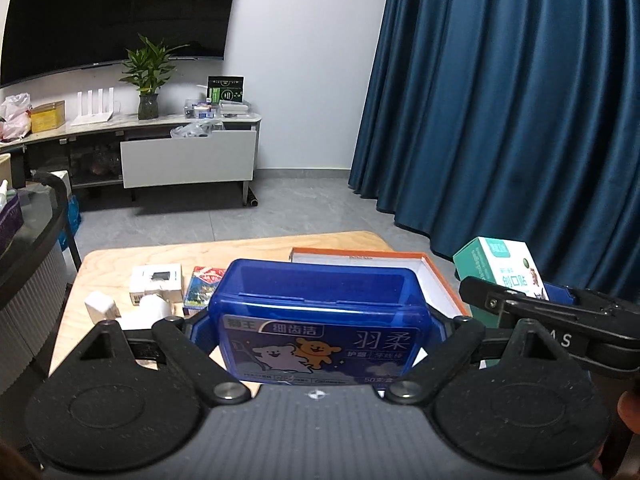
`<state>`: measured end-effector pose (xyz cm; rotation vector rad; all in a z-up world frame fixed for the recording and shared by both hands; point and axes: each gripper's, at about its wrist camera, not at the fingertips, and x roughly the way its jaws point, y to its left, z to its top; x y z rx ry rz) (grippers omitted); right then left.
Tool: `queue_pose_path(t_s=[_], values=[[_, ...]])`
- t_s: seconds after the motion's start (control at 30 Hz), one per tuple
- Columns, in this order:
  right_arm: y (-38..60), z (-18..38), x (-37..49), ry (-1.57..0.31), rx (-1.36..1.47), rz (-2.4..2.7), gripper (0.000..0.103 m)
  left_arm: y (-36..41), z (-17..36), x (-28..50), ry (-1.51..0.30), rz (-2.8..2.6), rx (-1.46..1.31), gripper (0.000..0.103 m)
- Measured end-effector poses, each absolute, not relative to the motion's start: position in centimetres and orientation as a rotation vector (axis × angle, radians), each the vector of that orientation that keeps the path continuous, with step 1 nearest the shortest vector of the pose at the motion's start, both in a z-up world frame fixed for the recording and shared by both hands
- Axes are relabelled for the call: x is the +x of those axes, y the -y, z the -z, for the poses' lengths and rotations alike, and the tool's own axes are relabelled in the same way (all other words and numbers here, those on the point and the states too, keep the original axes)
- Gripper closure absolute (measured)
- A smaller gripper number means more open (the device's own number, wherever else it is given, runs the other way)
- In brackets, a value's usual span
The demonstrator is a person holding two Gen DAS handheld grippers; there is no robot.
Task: Organize rigid objects
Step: 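Lift both held boxes and carry them toward the orange-rimmed white tray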
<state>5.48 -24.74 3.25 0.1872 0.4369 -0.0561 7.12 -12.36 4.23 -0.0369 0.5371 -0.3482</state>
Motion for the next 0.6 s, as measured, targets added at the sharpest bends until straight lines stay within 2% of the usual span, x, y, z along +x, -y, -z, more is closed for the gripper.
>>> queue_pose_path(t_s=[0.6], values=[[25.13, -2.97, 5.39, -0.438, 0.200, 0.053, 0.019, 12.51, -4.27, 6.22, -0.536, 0.348, -0.068, 0.008]])
